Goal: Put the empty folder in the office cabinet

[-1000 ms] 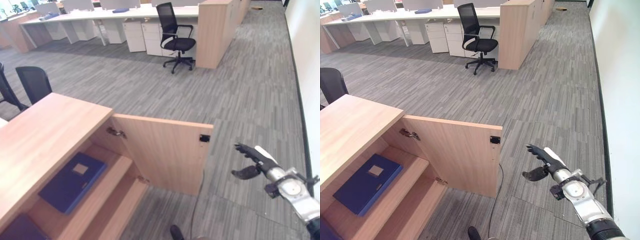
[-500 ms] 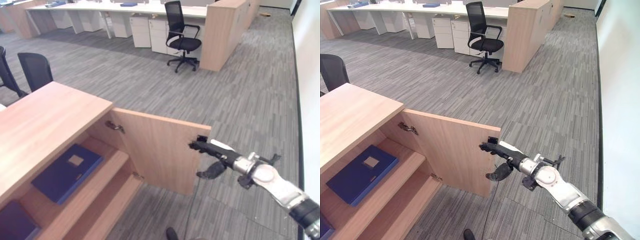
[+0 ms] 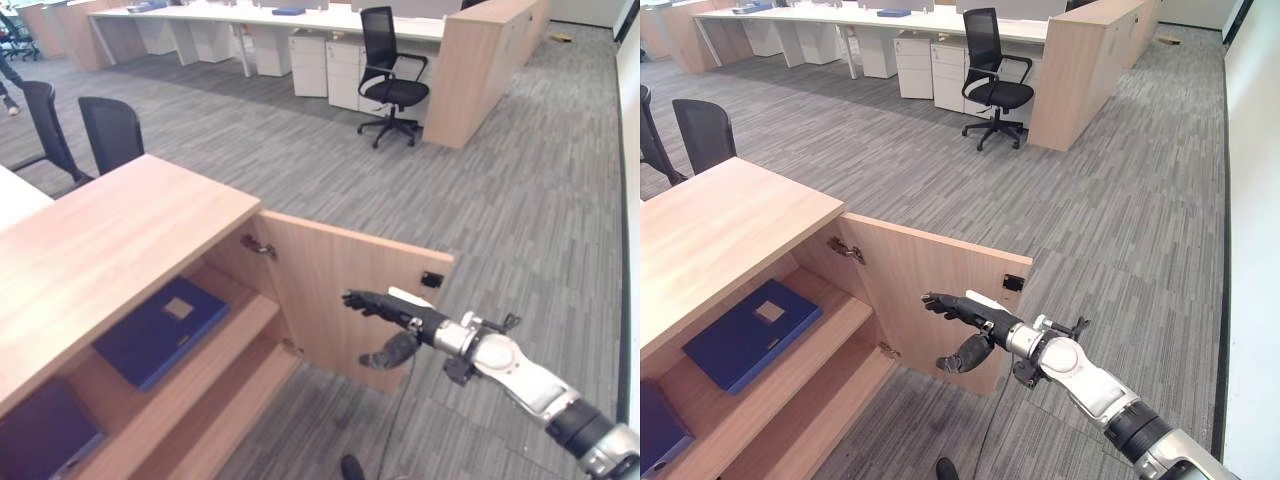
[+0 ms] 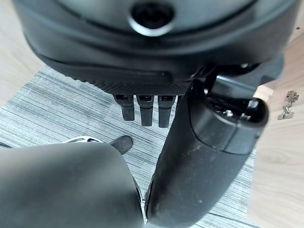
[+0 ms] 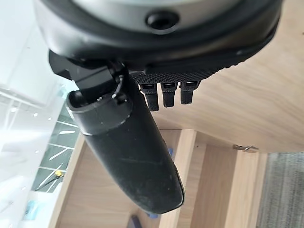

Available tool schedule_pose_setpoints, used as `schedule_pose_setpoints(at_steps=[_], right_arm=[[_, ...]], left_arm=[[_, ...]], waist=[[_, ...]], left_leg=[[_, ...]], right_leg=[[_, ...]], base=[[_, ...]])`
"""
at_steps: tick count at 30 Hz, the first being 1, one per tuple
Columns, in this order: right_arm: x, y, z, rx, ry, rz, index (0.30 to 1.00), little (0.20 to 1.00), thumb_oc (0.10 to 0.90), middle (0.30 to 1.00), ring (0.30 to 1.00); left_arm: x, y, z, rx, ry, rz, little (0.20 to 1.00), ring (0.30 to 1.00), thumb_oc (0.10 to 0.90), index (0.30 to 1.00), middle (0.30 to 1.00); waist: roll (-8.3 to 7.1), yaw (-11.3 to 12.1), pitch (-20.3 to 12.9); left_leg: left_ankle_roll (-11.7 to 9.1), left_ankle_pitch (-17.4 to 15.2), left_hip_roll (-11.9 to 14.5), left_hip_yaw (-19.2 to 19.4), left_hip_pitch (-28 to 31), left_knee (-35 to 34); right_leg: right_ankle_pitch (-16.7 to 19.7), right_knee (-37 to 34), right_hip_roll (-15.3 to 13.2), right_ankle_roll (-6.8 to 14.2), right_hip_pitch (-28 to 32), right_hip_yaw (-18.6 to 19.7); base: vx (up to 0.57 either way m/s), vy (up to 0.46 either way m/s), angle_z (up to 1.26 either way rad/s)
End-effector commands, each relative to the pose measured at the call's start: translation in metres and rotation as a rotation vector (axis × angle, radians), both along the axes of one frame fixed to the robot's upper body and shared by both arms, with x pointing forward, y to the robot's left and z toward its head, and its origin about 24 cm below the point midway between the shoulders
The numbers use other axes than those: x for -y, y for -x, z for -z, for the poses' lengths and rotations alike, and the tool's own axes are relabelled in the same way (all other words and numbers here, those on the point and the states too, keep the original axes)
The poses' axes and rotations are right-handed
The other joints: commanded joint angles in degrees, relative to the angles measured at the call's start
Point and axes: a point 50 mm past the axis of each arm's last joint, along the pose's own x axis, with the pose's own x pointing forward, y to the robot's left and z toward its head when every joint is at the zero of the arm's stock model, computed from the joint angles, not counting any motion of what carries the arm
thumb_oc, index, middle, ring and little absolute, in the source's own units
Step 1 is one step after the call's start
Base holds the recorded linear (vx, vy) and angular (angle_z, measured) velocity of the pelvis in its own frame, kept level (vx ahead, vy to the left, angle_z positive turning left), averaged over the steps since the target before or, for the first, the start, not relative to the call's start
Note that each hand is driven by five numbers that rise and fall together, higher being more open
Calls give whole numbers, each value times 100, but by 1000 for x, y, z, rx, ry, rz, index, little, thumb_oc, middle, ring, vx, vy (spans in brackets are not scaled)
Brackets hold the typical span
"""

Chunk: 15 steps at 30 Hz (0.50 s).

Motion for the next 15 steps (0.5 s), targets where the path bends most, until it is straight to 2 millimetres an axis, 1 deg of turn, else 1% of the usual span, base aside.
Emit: schedule_pose_setpoints(at_steps=[1,2,4,5,6,7,9,12,13,15], right_arm=[[3,-6,-16,67,-82,14,900,900,800,900,900],[9,-2,-7,35,-57,27,900,900,800,900,900],[30,10,13,-49,2,85,900,900,800,900,900],[30,10,13,-49,2,86,900,900,800,900,900],[56,21,32,-117,56,185,900,900,800,900,900],[71,27,42,-154,75,254,900,900,800,900,900],[100,39,55,-202,123,383,900,900,800,900,900],[143,53,61,-228,179,580,900,900,800,900,900],[143,53,61,-228,179,581,900,900,800,900,900],[176,65,59,-233,199,731,900,900,800,900,900]], left_arm=[[-19,7,-2,-24,-40,19,900,900,800,900,900],[-19,7,-3,-21,-38,18,900,900,800,900,900],[-19,8,-2,-19,-28,17,900,900,800,900,900],[-19,8,-2,-19,-28,17,900,900,800,900,900],[-19,7,-2,-15,-21,10,900,900,800,900,900],[-19,7,-2,-15,-18,7,900,900,800,900,900],[-19,8,-2,-13,-11,-6,900,900,800,900,900],[-19,9,-2,-13,-5,-30,900,900,800,900,900],[-19,9,-2,-13,-5,-30,900,900,800,900,900],[-20,11,-2,-12,2,-46,900,900,800,900,900]], waist=[[-376,-1,-216],[-376,-18,-206],[-373,-61,-193],[-373,-58,-195],[-374,-106,-184],[-374,-146,-178],[-370,-214,-180],[-376,-321,-189],[-375,-317,-190],[-375,-396,-198]], left_leg=[[280,-796,-326,129,280,516],[279,-793,-323,123,278,513],[278,-788,-317,107,271,512],[278,-788,-317,107,271,512],[276,-786,-319,104,266,507],[275,-784,-320,114,265,499],[274,-784,-330,128,266,482],[276,-784,-332,169,260,468],[276,-785,-332,171,261,468],[277,-780,-334,197,267,446]], right_leg=[[-588,-150,-334,627,409,349],[-590,-150,-337,627,409,341],[-596,-150,-347,629,409,325],[-596,-150,-347,629,409,325],[-597,-150,-351,642,406,322],[-594,-150,-352,647,396,331],[-590,-150,-349,658,376,341],[-576,-150,-333,663,348,395],[-576,-150,-333,663,348,397],[-561,-150,-323,676,330,423]], base=[[-1,8,8],[-5,6,9],[2,6,5],[0,0,0],[3,8,3],[8,11,8],[5,5,2],[15,-1,-9],[18,-3,-12],[22,-1,-17]])
